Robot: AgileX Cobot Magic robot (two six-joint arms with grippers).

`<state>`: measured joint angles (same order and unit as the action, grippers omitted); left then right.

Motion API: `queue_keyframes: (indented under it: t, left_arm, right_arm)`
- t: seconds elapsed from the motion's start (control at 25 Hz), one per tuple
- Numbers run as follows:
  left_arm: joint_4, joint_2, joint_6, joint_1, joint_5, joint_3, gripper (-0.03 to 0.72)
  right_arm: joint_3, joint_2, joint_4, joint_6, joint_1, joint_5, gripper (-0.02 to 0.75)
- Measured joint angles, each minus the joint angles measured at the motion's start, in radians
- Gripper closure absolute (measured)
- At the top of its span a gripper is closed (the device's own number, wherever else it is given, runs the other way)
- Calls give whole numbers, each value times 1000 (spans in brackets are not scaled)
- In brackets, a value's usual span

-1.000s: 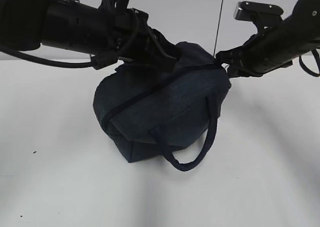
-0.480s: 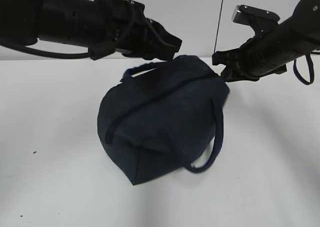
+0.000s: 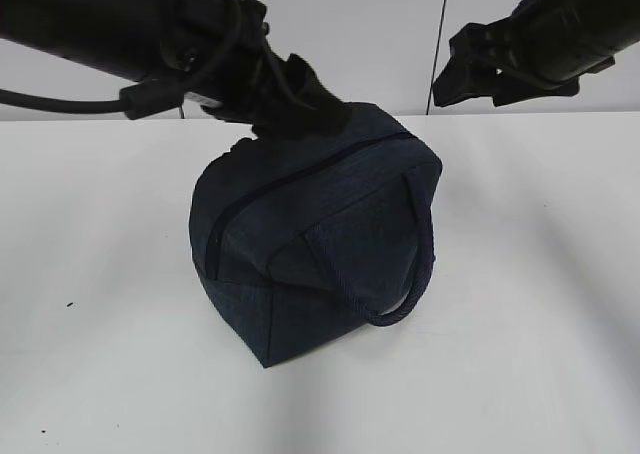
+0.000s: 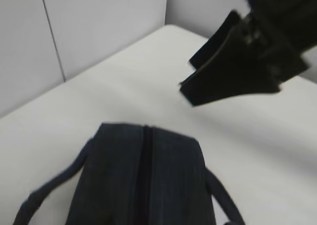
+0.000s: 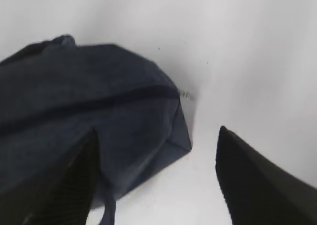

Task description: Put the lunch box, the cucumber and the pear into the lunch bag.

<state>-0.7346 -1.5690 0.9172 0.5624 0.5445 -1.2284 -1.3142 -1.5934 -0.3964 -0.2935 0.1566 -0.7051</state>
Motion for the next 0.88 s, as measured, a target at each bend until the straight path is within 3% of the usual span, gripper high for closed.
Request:
queue_keyframes:
  t: [0.16,0.24,0.32,0.56,0.88]
  left_arm:
    - [508,75,-556,0,219,0,310]
    - [681,103,-711,0,347,0,328]
    - [784,141,-812,-2,428,11,341]
    - [800,369,-931,-21,444,184,350]
    - [753,823,-945,-21,510,495,356]
  right_arm:
    - [0,92,78,34,0,-207,177]
    - [2,151,130,92,0,-286,178]
    - [15,212,189,151,0,-336,178]
    - [147,438,330,225,0,-497,179]
    - [385,843,351,240,0,-544,188]
